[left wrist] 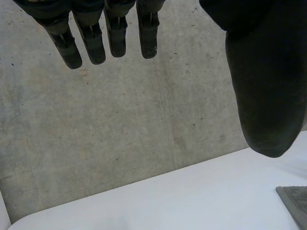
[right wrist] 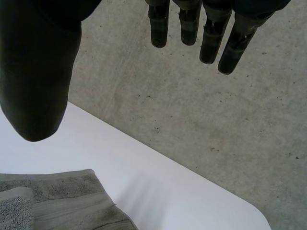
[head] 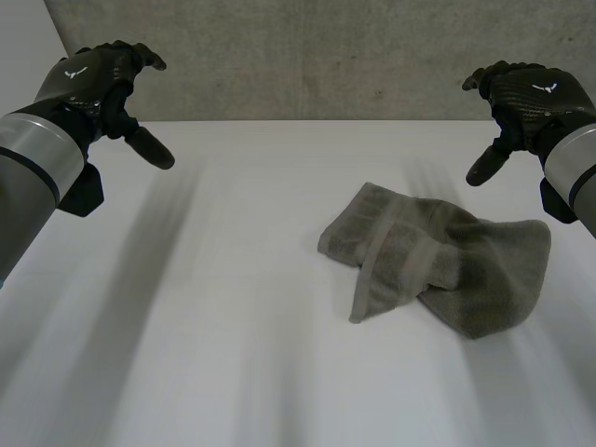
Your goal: Fold the towel.
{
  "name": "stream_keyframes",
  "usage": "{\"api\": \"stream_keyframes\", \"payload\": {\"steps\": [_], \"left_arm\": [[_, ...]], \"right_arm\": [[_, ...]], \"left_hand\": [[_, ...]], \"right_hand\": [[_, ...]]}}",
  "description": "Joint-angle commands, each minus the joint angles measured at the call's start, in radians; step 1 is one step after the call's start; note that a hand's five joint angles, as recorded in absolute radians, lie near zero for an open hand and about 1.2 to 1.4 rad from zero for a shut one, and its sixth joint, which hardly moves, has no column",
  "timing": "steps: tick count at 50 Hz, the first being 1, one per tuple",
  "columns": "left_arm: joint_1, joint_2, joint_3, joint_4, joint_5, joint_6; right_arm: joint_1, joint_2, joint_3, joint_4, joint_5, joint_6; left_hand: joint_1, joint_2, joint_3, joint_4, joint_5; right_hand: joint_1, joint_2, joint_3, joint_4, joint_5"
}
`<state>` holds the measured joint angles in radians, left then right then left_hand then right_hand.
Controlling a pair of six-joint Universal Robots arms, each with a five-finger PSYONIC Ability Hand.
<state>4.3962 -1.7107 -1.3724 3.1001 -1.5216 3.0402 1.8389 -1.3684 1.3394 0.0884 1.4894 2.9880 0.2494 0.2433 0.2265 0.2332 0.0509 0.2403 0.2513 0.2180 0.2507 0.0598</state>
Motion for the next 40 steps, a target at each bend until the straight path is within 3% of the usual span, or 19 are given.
{"api": "stream_keyframes", "payload": {"steps": [1, 10, 13, 19, 32, 34, 35, 36, 37, 38, 40], "left_arm": [[0.000, 0.002, 0.001, 0.000, 0.000, -0.001], [0.000, 0.002, 0.000, 0.000, 0.000, -0.001], [0.000, -0.001, 0.000, 0.002, 0.000, -0.001], [-0.001, -0.009, 0.000, 0.002, 0.000, -0.001], [-0.001, -0.027, -0.004, 0.008, 0.000, 0.000], [-0.001, -0.030, -0.004, 0.008, 0.000, 0.000], [-0.001, -0.033, -0.002, 0.008, 0.000, 0.000], [-0.001, -0.035, -0.002, 0.008, 0.000, 0.000], [-0.001, -0.035, -0.002, 0.008, 0.000, 0.000], [-0.001, -0.033, -0.002, 0.008, 0.000, 0.002], [-0.001, -0.035, 0.000, 0.008, 0.000, 0.000]], "right_arm": [[0.000, -0.001, 0.001, -0.001, 0.000, 0.000], [-0.004, -0.001, 0.000, 0.002, -0.004, 0.000], [-0.007, 0.017, -0.008, 0.034, -0.041, -0.014], [-0.098, 0.176, -0.071, 0.190, -0.176, -0.061], [-0.095, 0.406, -0.103, 0.255, -0.190, -0.149], [-0.090, 0.420, -0.103, 0.252, -0.192, -0.152], [-0.080, 0.428, -0.103, 0.248, -0.187, -0.156], [-0.066, 0.428, -0.103, 0.234, -0.189, -0.158], [-0.066, 0.428, -0.103, 0.234, -0.189, -0.158], [-0.049, 0.420, -0.100, 0.206, -0.195, -0.156], [-0.030, 0.402, -0.088, 0.166, -0.193, -0.156]], "left_hand": [[-0.054, -0.047, -0.052, -0.059, -0.030], [-0.056, -0.050, -0.052, -0.059, -0.032], [-0.056, -0.050, -0.052, -0.059, -0.032], [-0.059, -0.053, -0.052, -0.059, -0.035], [-0.059, -0.053, -0.052, -0.059, -0.035], [-0.059, -0.053, -0.052, -0.059, -0.035], [-0.059, -0.053, -0.052, -0.059, -0.035], [-0.059, -0.053, -0.052, -0.059, -0.035], [-0.059, -0.053, -0.052, -0.059, -0.035], [-0.059, -0.053, -0.052, -0.059, -0.035], [-0.059, -0.053, -0.052, -0.059, -0.035]], "right_hand": [[-0.066, -0.077, -0.044, -0.076, -0.060], [-0.066, -0.077, -0.044, -0.076, -0.060], [-0.066, -0.077, -0.044, -0.076, -0.060], [-0.066, -0.077, -0.044, -0.076, -0.060], [-0.066, -0.077, -0.044, -0.076, -0.060], [0.050, 0.039, -0.044, -0.076, 0.056], [0.358, 0.347, -0.044, -0.076, 0.364], [0.861, 0.850, -0.044, -0.076, 0.867], [0.866, 0.855, -0.044, -0.076, 0.872], [1.153, 1.142, -0.044, -0.076, 1.159], [1.156, 1.145, -0.044, -0.076, 1.162]]}}
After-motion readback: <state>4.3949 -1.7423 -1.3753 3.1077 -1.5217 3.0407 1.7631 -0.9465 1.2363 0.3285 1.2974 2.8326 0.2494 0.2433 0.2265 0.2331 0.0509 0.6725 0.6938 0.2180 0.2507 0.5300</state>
